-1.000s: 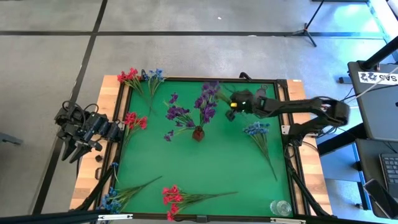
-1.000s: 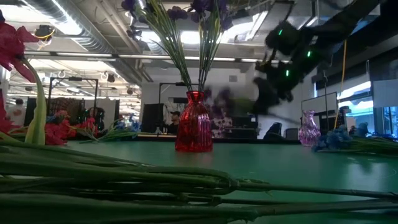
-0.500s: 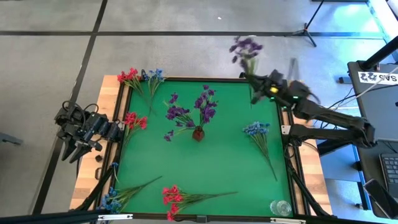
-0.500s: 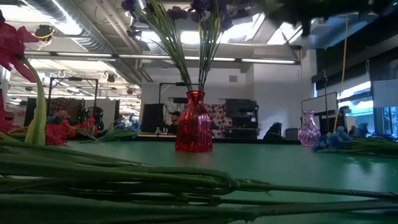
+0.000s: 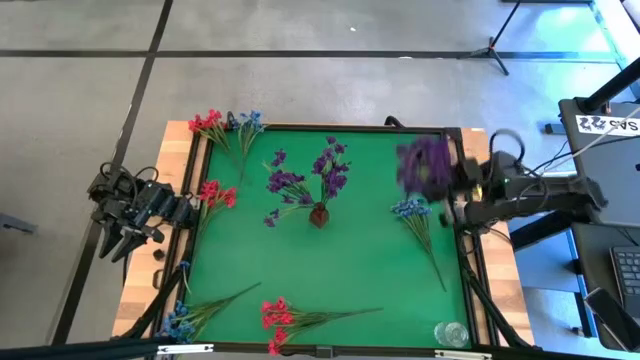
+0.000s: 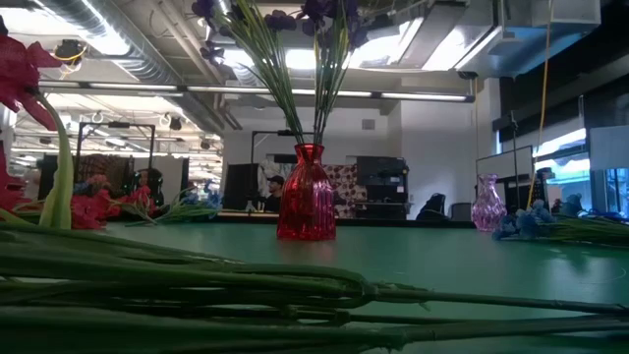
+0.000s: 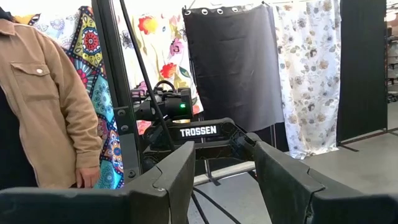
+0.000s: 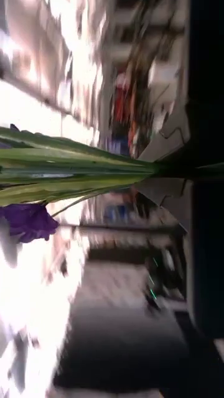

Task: Sort flowers into vase by color
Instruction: Put the violet flowers into the red vase, then put the middle blue flowers into the violet vase

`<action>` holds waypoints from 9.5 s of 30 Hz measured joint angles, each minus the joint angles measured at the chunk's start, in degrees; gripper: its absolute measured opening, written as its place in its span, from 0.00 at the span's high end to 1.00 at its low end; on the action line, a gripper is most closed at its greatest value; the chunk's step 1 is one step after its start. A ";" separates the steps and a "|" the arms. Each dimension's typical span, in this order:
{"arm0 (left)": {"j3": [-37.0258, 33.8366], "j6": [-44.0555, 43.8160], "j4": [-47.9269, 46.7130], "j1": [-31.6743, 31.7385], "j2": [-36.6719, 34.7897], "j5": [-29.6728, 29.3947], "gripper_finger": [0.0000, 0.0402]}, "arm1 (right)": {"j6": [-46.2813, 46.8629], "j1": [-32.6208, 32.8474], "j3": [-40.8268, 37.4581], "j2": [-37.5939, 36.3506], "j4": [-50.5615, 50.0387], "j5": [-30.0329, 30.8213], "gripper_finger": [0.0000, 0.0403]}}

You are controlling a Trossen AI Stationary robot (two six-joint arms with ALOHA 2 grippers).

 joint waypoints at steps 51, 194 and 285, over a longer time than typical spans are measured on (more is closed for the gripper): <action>0.00 0.00 0.00 0.01 0.00 0.00 0.60 | -31.53 4.14 10.88 64.60 59.38 12.32 0.98; 0.00 0.00 -0.09 0.02 0.00 -0.04 0.60 | -20.82 11.04 -1.70 44.87 24.89 39.00 0.70; 0.00 0.00 -0.13 0.00 0.00 0.00 0.60 | 69.01 -2.63 -9.22 23.06 -78.46 9.06 0.39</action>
